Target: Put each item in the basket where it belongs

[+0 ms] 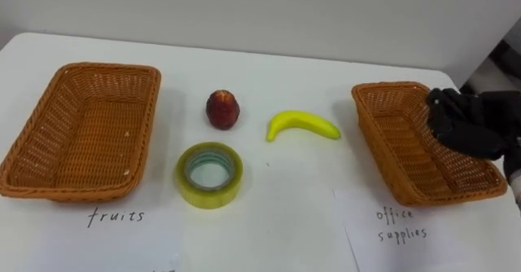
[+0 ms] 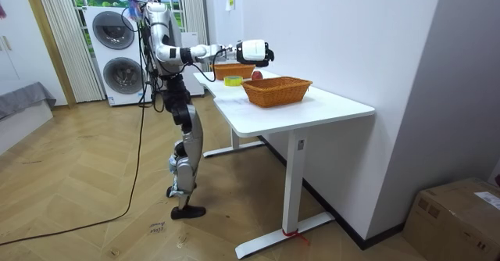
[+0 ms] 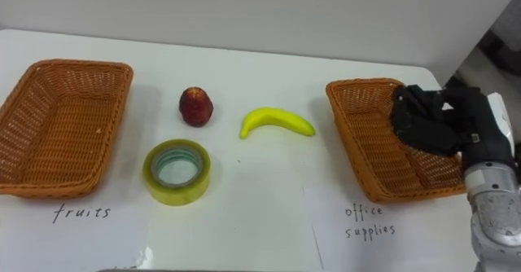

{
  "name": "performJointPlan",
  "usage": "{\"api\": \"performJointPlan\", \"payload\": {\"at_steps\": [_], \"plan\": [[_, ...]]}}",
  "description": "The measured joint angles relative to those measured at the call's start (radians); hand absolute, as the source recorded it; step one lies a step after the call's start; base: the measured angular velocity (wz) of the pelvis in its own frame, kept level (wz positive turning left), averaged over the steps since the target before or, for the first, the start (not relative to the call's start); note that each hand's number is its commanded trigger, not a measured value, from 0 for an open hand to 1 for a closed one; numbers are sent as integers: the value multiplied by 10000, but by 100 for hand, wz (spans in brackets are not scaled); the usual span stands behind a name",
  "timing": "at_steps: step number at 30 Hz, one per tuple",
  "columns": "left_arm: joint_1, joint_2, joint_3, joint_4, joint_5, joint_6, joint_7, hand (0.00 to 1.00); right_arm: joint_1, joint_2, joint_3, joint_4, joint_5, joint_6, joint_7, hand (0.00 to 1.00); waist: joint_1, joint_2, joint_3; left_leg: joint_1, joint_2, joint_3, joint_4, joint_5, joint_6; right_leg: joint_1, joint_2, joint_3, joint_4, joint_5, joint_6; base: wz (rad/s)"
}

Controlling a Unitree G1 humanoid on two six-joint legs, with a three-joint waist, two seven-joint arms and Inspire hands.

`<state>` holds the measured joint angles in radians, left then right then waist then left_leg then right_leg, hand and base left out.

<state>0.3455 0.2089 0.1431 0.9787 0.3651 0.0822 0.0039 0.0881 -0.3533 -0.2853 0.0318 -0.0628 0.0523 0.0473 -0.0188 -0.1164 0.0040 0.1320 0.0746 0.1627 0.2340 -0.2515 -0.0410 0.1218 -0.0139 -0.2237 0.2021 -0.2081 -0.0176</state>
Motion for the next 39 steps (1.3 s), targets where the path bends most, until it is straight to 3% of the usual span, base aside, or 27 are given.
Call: {"api": "performJointPlan", "payload": {"at_steps": [1,3,4,5,9,17,39], "plan": [[0,2,13,0,3,0,-76,0,1,0,38,3,-206,0,5,100,0,6,-2,1,-1,0,0,0,0,0,4,-2,2,0,0,0],[7,6,12,0,2,5,-181,0,10,0,105,3,-280,0,8,43,18,23,-4,-2,-6,3,1,0,0,-2,7,-20,3,0,0,0],[14,10,12,0,1,12,-200,0,14,0,203,3,-278,0,10,25,29,31,-10,-1,-6,5,3,0,0,-4,7,-19,3,0,0,0],[12,13,12,0,1,17,-211,0,16,0,266,3,-278,1,14,0,27,36,-13,0,-5,5,4,0,0,-4,6,-19,3,0,0,0],[-8,13,12,1,3,19,-361,0,35,0,423,3,-349,3,251,0,97,131,-61,0,-9,6,5,0,0,-11,7,-15,8,0,1,0],[1,12,15,4,3,34,-372,0,106,-1,485,12,-658,17,710,0,263,200,-80,-2,-8,3,4,0,1,-12,1,-21,13,-1,0,0],[-43,13,92,3,4,36,-571,0,106,-1,491,10,-742,17,886,0,262,286,-61,0,-8,4,5,0,1,-15,1,-12,20,-1,0,0]]}}
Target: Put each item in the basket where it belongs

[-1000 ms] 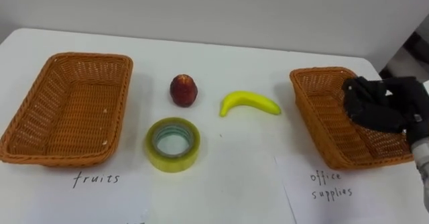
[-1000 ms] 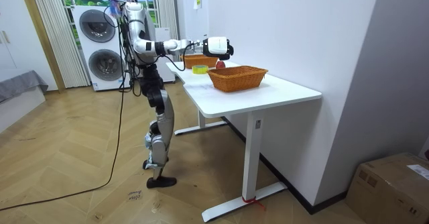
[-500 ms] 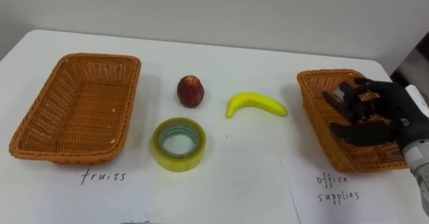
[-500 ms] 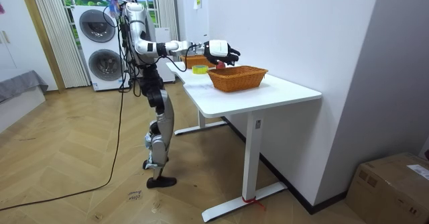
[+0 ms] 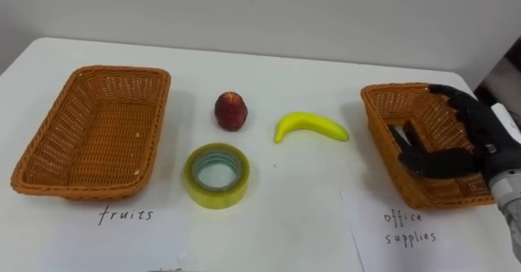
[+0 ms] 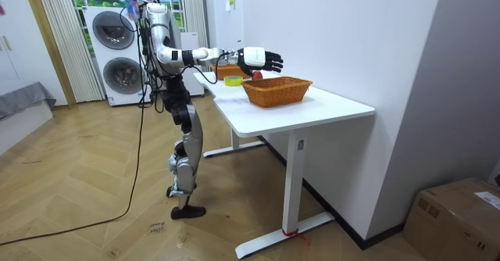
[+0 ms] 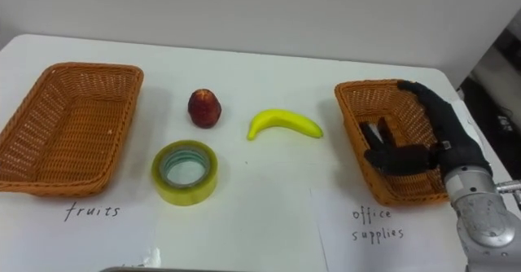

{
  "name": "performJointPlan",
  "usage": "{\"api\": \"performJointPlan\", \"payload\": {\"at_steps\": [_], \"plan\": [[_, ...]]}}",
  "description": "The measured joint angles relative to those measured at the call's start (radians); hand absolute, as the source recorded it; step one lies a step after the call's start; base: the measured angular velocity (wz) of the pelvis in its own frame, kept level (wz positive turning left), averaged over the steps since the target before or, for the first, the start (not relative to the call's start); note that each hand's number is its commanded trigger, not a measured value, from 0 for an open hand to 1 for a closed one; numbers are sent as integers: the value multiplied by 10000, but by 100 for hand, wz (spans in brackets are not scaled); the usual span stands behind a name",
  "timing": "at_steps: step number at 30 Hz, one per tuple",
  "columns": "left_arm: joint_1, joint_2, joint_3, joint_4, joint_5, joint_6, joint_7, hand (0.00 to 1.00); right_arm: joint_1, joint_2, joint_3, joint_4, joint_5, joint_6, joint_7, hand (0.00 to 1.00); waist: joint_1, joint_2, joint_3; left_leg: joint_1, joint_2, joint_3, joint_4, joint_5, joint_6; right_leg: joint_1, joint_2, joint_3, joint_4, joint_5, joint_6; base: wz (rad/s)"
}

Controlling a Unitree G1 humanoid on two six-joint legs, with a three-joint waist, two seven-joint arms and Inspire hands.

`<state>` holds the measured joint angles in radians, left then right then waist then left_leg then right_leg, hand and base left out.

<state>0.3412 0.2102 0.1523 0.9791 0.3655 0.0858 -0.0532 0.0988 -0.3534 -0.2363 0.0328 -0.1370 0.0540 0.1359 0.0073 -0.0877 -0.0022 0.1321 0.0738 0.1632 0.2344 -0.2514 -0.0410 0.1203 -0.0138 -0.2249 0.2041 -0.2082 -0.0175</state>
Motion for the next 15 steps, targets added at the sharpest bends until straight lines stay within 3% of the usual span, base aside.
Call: {"api": "performJointPlan", "payload": {"at_steps": [15], "plan": [[-1,0,3,0,1,-2,-23,0,0,0,0,0,0,0,87,0,0,14,2,-1,0,0,0,0,0,-2,0,11,-2,0,0,0]]}}
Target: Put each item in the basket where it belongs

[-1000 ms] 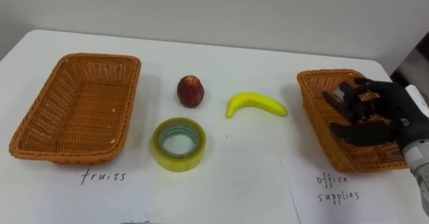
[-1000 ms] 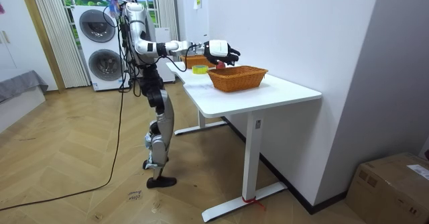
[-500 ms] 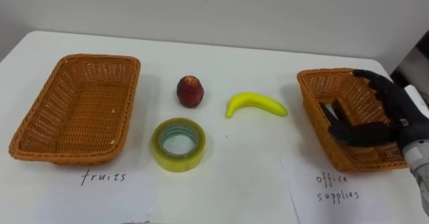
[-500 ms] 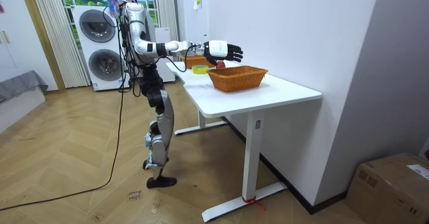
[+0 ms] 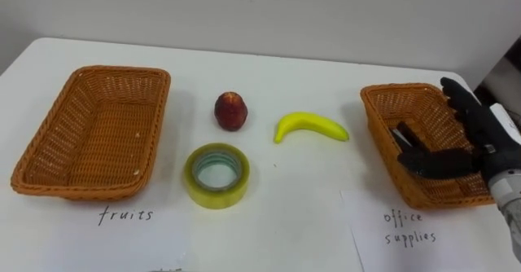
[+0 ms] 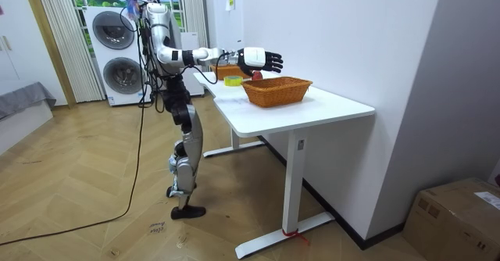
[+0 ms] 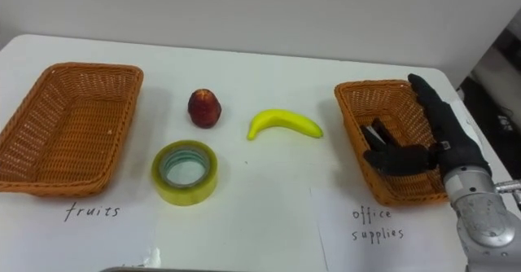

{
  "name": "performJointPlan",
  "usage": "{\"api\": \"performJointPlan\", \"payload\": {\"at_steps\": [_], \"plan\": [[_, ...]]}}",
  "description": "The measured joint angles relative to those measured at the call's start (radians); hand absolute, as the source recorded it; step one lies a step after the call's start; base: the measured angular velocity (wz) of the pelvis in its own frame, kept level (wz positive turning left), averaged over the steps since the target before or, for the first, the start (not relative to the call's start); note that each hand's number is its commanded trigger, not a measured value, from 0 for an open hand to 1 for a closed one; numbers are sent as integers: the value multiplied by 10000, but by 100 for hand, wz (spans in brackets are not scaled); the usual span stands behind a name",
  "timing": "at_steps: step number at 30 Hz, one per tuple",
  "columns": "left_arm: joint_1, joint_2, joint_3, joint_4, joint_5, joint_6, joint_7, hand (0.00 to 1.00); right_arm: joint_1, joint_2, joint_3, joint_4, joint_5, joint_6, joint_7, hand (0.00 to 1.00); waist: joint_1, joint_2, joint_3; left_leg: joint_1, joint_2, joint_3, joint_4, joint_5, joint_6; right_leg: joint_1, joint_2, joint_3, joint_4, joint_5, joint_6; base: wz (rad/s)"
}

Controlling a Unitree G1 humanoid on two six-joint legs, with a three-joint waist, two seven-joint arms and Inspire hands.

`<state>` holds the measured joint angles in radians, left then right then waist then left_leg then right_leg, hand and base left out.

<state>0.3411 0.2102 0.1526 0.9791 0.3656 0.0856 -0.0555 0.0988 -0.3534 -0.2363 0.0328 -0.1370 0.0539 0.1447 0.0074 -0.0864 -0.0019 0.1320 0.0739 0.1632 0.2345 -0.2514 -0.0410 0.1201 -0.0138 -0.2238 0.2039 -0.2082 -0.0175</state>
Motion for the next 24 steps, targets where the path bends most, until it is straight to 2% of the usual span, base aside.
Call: {"api": "performJointPlan", "payload": {"at_steps": [14,24], "plan": [[-54,-1,3,6,-1,-1,63,0,-1,0,0,-63,11,0,117,0,-11,95,-2,-3,1,7,0,0,0,2,2,13,6,0,0,0],[-104,-9,-7,7,5,-1,132,0,-9,2,203,-829,1,-1,333,0,12,55,2,3,8,21,-1,0,0,1,-22,33,10,0,0,0]]}}
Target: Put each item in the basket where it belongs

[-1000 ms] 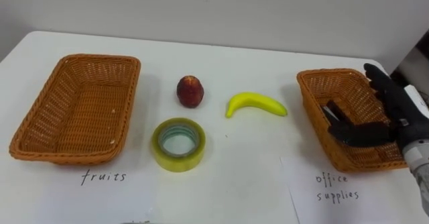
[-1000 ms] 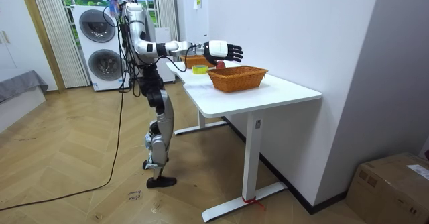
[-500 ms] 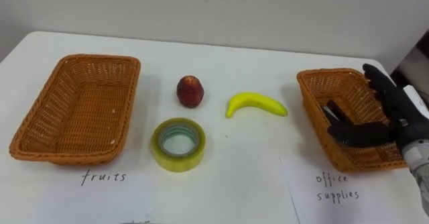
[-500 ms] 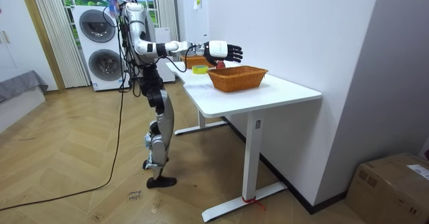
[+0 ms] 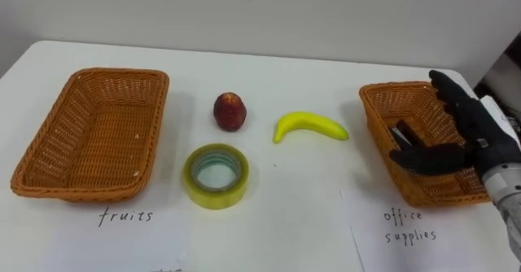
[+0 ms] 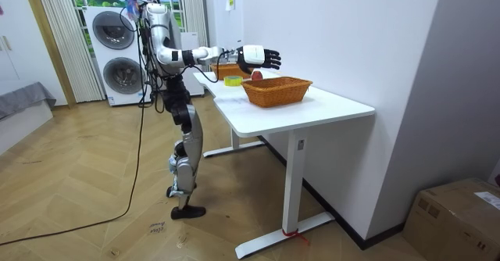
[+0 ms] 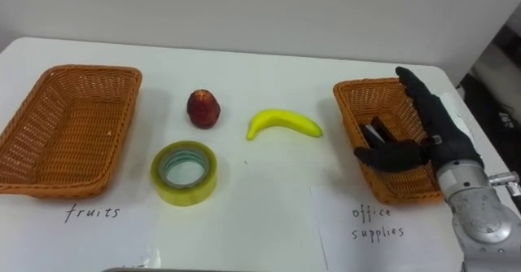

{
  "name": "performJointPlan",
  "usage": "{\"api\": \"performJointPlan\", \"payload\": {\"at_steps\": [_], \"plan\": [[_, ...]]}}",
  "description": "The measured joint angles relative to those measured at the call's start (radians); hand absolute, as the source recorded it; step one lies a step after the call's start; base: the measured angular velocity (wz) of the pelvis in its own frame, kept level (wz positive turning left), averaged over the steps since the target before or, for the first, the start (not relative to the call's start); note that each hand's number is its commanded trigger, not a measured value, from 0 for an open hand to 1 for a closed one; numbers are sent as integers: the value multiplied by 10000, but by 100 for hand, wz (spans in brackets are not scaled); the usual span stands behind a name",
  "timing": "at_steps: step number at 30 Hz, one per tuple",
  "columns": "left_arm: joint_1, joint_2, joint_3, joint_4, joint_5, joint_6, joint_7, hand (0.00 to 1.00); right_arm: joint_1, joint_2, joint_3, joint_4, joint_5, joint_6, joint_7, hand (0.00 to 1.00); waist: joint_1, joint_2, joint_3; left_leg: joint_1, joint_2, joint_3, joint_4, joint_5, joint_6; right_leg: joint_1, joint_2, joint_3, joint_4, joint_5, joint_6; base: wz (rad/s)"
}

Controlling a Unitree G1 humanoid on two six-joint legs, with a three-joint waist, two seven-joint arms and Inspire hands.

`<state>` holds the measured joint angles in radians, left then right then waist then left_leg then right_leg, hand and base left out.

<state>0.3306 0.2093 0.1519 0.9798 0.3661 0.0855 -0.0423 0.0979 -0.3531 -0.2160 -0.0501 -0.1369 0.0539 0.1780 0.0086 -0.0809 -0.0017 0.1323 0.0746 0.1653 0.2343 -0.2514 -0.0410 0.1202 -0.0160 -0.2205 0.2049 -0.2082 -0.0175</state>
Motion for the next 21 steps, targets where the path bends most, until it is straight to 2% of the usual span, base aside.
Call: {"api": "performJointPlan", "payload": {"at_steps": [6,9,14,21], "plan": [[-112,13,1,34,-7,-43,137,0,-19,0,0,-787,12,-1,-11,0,140,-10,6,-10,1,29,-3,0,0,-27,9,16,16,0,0,-1],[-217,29,1,57,-9,-110,144,0,-106,1,19,-1201,31,-205,-27,0,273,-62,47,13,1,20,-19,0,0,12,23,26,-9,0,0,0],[-272,14,-2,157,-6,-133,157,0,-575,11,520,-1271,53,-320,-21,0,350,-102,62,20,0,24,-9,0,0,12,41,22,-7,1,0,0],[-367,-11,-225,111,413,-13,189,0,-831,27,1107,-1399,141,-304,83,0,749,19,39,-62,-13,-24,-135,1,1,-6,23,-29,-22,0,2,1]]}}
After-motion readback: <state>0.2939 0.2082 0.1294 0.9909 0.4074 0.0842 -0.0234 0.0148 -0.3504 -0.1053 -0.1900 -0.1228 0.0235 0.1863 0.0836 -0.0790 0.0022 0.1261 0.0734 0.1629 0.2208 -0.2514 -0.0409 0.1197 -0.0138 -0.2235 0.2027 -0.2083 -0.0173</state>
